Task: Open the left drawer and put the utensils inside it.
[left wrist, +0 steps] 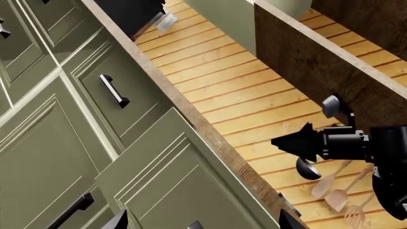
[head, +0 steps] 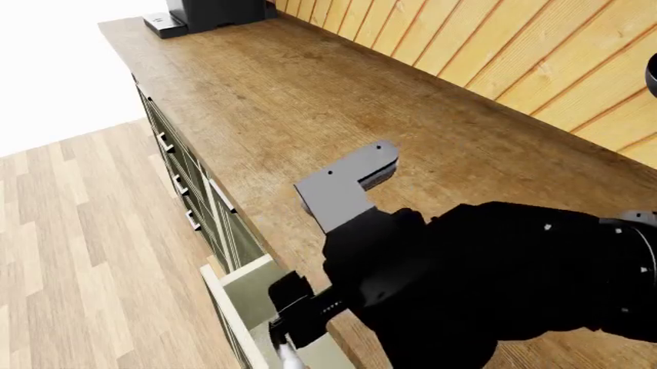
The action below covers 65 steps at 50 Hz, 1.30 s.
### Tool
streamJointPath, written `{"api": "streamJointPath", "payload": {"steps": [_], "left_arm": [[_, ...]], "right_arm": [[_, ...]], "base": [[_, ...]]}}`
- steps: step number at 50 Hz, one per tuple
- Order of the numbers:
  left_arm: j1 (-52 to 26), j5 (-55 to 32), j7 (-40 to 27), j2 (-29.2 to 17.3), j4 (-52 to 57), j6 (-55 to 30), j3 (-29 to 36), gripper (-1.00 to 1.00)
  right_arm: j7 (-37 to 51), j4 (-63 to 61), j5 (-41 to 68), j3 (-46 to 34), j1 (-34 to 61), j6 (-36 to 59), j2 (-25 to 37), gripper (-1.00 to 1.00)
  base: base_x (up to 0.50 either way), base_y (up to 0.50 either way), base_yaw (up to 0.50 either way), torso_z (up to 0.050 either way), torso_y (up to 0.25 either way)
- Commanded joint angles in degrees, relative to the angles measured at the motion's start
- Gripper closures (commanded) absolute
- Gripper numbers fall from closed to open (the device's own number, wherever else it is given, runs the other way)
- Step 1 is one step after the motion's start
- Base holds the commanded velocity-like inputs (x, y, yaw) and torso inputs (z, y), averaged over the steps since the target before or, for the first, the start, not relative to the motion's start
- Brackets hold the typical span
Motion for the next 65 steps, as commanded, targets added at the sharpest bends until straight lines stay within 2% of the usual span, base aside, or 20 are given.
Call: {"api": "streamJointPath", "payload": {"steps": [1, 13, 16, 21, 30, 35, 36, 38, 39, 43, 56, 57, 65], "left_arm": [[0.00, 0.06, 0.00, 0.09, -0.16, 0.00, -0.08, -1.00], [0.00, -0.38, 0.00, -0.13, 0.06, -0.01, 0.06, -1.00], [0.00, -0.35, 0.00, -0.09, -0.06, -0.01, 0.10, -1.00], [0.00, -0.11, 0.00, -0.06, -0.16, 0.00, 0.15, -1.00], [0.00, -0.49, 0.00, -0.43, 0.26, 0.00, 0.41, -1.00], [0.00, -0.34, 0.00, -0.29, 0.07, 0.00, 0.36, -1.00], [0.00, -0.55, 0.00, -0.39, 0.19, 0.00, 0.34, -1.00], [0.00, -0.55, 0.00, -0.39, 0.20, 0.00, 0.35, -1.00], [0.00, -0.53, 0.00, -0.39, 0.23, -0.02, 0.45, -1.00], [0.00, -0.80, 0.00, -0.46, 0.18, -0.04, 0.64, -1.00], [0.00, -0.99, 0.00, -0.49, 0.46, -0.14, 0.47, -1.00], [0.00, -1.10, 0.00, -0.45, 0.27, -0.11, 0.46, -1.00], [0.00, -1.18, 0.00, -0.63, 0.52, -0.13, 0.49, -1.00]], "right_arm": [[4.36, -4.40, 5.84, 1.87, 2.28, -2.59, 8.95, -1.00], [10.26, -17.63, 7.84, 1.24, -0.21, -10.53, 18.29, -1.00], [10.31, -19.13, 8.16, -0.58, 1.45, -12.45, 19.40, -1.00], [10.71, -25.43, 12.56, -7.59, 12.34, -20.37, 21.28, -1.00], [9.65, -28.06, 12.86, -11.74, 15.80, -23.21, 23.54, -1.00], [9.13, -28.33, 11.24, -13.32, 14.98, -24.34, 23.43, -1.00], [8.85, -28.31, 7.23, -15.00, 10.77, -27.35, 23.31, -1.00], [8.81, -28.40, 7.03, -15.29, 10.80, -27.60, 23.23, -1.00], [6.91, -27.84, 3.19, -16.31, 6.74, -30.11, 23.80, -1.00], [5.26, -25.68, -1.01, -18.35, 2.95, -30.82, 22.92, -1.00], [4.42, -24.20, -3.40, -20.38, -0.92, -32.53, 21.70, -1.00], [4.53, -24.59, -6.66, -23.18, -6.57, -34.12, 20.54, -1.00], [3.54, -23.44, -6.93, -23.75, -6.94, -33.66, 20.17, -1.00]], "base": [[0.00, 0.00, 0.00, 0.000, 0.000], [0.00, 0.00, 0.00, 0.000, 0.000], [0.00, 0.00, 0.00, 0.000, 0.000], [0.00, 0.00, 0.00, 0.000, 0.000], [0.00, 0.00, 0.00, 0.000, 0.000], [0.00, 0.00, 0.00, 0.000, 0.000], [0.00, 0.00, 0.00, 0.000, 0.000], [0.00, 0.00, 0.00, 0.000, 0.000], [0.00, 0.00, 0.00, 0.000, 0.000], [0.00, 0.00, 0.00, 0.000, 0.000], [0.00, 0.00, 0.00, 0.000, 0.000], [0.00, 0.00, 0.00, 0.000, 0.000], [0.00, 0.00, 0.00, 0.000, 0.000]]}}
